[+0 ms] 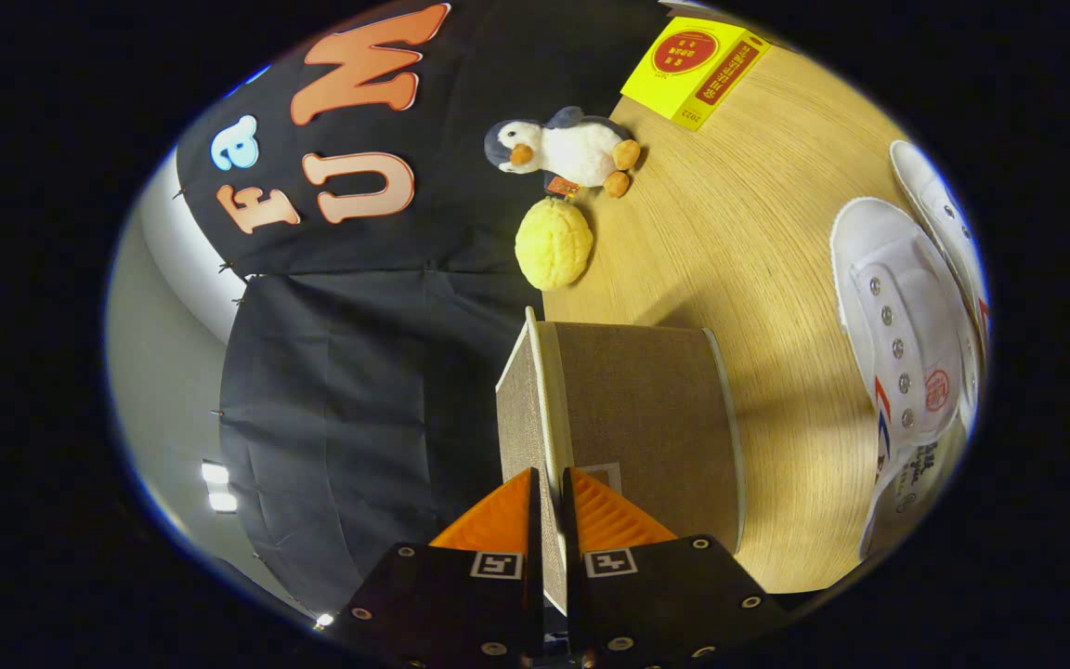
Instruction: Open the storage box then place both shoes into the box .Put the left shoe in first, then the right shoe, with the right side of both shoes facing outward in a uniform manner.
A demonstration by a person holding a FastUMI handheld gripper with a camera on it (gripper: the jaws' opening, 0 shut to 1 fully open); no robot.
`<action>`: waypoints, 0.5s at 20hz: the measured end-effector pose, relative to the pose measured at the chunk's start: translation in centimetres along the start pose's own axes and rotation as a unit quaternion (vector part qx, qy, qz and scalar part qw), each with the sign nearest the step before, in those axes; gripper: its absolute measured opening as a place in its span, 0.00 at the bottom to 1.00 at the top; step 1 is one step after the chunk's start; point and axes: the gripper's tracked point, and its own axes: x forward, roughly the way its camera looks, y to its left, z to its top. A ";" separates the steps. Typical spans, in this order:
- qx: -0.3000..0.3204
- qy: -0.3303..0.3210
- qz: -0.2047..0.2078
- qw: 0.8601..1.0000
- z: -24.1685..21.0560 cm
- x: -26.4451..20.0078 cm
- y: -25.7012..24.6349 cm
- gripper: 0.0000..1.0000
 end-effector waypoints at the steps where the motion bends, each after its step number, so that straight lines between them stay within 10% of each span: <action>1: 0.006 -0.002 0.007 1.000 0.1 0.0 0.6 0.07; 10: -0.050 -0.002 0.091 0.995 -0.7 -1.8 11.4 0.01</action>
